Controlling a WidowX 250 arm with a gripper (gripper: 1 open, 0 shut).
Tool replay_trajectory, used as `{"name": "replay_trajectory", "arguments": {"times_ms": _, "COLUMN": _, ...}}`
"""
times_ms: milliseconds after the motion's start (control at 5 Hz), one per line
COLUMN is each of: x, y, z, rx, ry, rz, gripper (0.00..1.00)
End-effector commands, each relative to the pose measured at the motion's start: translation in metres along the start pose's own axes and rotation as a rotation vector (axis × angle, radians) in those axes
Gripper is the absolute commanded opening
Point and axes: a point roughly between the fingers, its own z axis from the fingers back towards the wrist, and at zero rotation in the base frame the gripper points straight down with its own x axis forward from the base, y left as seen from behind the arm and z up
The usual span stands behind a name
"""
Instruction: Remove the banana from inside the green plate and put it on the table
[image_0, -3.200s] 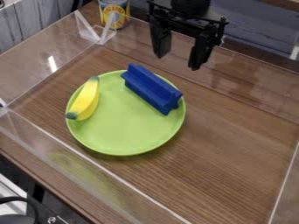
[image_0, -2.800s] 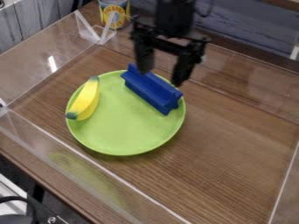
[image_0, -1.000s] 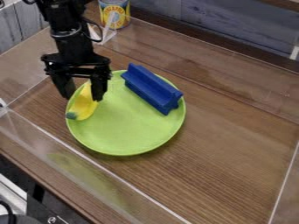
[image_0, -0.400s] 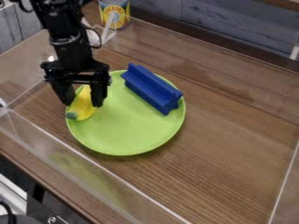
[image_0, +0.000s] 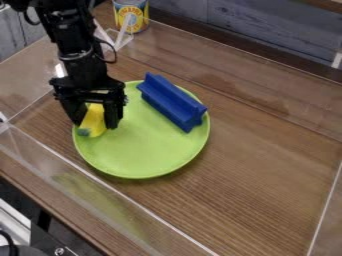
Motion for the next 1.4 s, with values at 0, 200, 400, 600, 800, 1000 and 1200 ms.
{"name": "replay_trajectory", "arguments": {"times_ms": 0, "x": 0.014, "y": 0.006, "z": 0.013, "rx": 0.007, "ry": -0.033, "rz": -0.051, "gripper": 1.0}}
{"name": "replay_trajectory", "arguments": {"times_ms": 200, "x": 0.017, "y": 0.01, "z": 0.011, "rx": 0.004, "ry": -0.032, "rz": -0.106, "gripper": 1.0}}
{"name": "replay_trajectory", "arguments": {"times_ms": 400, "x": 0.021, "y": 0.012, "z": 0.01, "rx": 0.002, "ry": -0.029, "rz": -0.161, "gripper": 1.0}}
{"name": "replay_trajectory", "arguments": {"times_ms": 600, "x": 0.014, "y": 0.0, "z": 0.02, "rx": 0.003, "ry": -0.033, "rz": -0.141, "gripper": 1.0}}
{"name": "replay_trajectory", "arguments": {"times_ms": 800, "x": 0.007, "y": -0.005, "z": 0.023, "rx": 0.004, "ry": -0.032, "rz": -0.12, "gripper": 0.0}}
{"name": "replay_trajectory", "arguments": {"times_ms": 1000, "x": -0.001, "y": -0.012, "z": 0.033, "rx": 0.006, "ry": -0.03, "rz": -0.105, "gripper": 0.0}}
{"name": "replay_trajectory", "arguments": {"times_ms": 1200, "x": -0.007, "y": -0.02, "z": 0.045, "rx": 0.007, "ry": -0.031, "rz": -0.087, "gripper": 0.0}}
